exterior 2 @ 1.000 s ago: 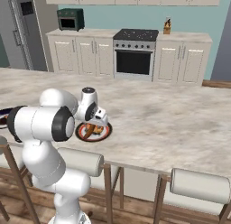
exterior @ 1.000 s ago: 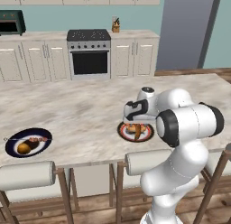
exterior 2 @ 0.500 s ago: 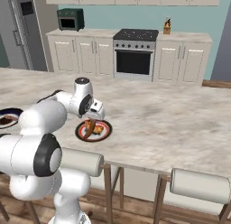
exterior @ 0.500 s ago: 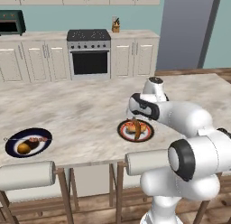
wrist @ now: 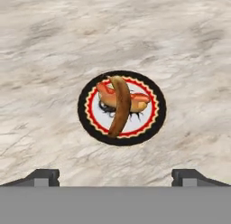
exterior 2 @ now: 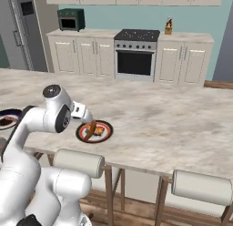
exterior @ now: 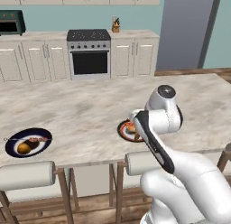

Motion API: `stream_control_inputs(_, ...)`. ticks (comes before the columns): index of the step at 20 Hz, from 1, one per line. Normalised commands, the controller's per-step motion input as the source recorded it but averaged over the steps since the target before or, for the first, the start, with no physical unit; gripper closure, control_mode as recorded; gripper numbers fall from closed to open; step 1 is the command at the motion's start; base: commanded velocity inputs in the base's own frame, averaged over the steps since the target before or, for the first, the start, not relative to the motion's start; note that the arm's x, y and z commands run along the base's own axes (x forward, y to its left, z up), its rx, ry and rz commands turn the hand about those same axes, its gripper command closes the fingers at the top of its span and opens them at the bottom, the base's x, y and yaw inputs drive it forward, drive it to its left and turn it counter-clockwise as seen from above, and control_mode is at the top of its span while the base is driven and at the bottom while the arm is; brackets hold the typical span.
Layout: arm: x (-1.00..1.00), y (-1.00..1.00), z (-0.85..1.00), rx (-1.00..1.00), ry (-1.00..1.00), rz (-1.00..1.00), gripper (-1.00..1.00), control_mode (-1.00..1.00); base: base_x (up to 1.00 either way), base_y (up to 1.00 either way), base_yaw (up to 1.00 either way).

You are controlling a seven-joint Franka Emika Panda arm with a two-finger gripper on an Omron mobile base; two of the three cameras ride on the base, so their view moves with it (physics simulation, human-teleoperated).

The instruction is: Pick up the banana and mango from the fridge and place one fruit on each plate on the dining counter.

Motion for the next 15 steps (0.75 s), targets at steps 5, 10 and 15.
stream_control_inputs(5,-1.00,0.00,0.64,-0.01,-0.11,0.00,-1.00,-1.00,0.00,0.00,0.00)
stream_control_inputs(10,-0.91,-0.02,1.00,0.00,-0.01,-0.01,-1.00,-1.00,0.00,0.00,0.00)
stream_control_inputs(15,-0.84,-0.04,0.88,0.03,0.15,-0.02,-1.00,-1.00,0.00,0.00,0.00)
